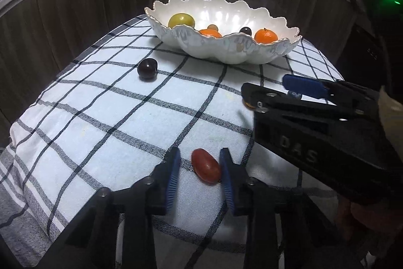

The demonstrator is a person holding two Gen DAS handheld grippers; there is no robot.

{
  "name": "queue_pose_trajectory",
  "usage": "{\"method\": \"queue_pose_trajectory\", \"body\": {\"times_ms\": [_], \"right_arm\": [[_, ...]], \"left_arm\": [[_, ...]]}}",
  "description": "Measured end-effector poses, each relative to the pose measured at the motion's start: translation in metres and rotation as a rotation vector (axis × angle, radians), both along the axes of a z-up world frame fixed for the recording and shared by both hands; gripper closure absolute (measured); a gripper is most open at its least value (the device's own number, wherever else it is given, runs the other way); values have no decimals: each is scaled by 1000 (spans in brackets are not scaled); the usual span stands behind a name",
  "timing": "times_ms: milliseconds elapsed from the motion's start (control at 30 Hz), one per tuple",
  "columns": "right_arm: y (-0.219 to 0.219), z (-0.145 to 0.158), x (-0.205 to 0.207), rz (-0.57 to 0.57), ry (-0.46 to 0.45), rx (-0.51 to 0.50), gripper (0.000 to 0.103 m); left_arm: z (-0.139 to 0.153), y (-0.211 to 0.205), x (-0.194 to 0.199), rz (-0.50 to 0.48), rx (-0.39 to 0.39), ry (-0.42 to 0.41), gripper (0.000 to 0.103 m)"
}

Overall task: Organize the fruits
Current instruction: 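Grasp the red grape with the left tool while the right tool grasps the small brown fruit, then lift and carry the red grape and brown fruit over the white bowl with both tools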

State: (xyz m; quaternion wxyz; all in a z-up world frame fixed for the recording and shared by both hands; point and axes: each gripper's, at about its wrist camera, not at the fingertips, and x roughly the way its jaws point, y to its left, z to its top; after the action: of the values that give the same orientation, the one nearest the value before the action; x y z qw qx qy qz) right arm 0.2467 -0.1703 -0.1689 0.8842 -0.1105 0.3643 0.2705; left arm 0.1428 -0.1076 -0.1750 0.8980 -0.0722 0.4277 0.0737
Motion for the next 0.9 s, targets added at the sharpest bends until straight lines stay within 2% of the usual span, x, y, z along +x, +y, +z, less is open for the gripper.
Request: {"method": "queue_pose_trajectory", "body": {"times_ms": [267,467,533,900], "right_arm": [[3,-11,7,-1,33,-15,51],[5,-17,11,-8,62,-31,66],[7,-17,11,6,66,-25,76],[6,-9,4,-10,52,-23,76]], "left_arm": [[1,0,-2,-17,-11,-4,82],[1,3,-2,-32,-28,-5,82],[0,4,-1,-36,-33,-4,83],[4,5,-2,-52,-35,-2,83]]}}
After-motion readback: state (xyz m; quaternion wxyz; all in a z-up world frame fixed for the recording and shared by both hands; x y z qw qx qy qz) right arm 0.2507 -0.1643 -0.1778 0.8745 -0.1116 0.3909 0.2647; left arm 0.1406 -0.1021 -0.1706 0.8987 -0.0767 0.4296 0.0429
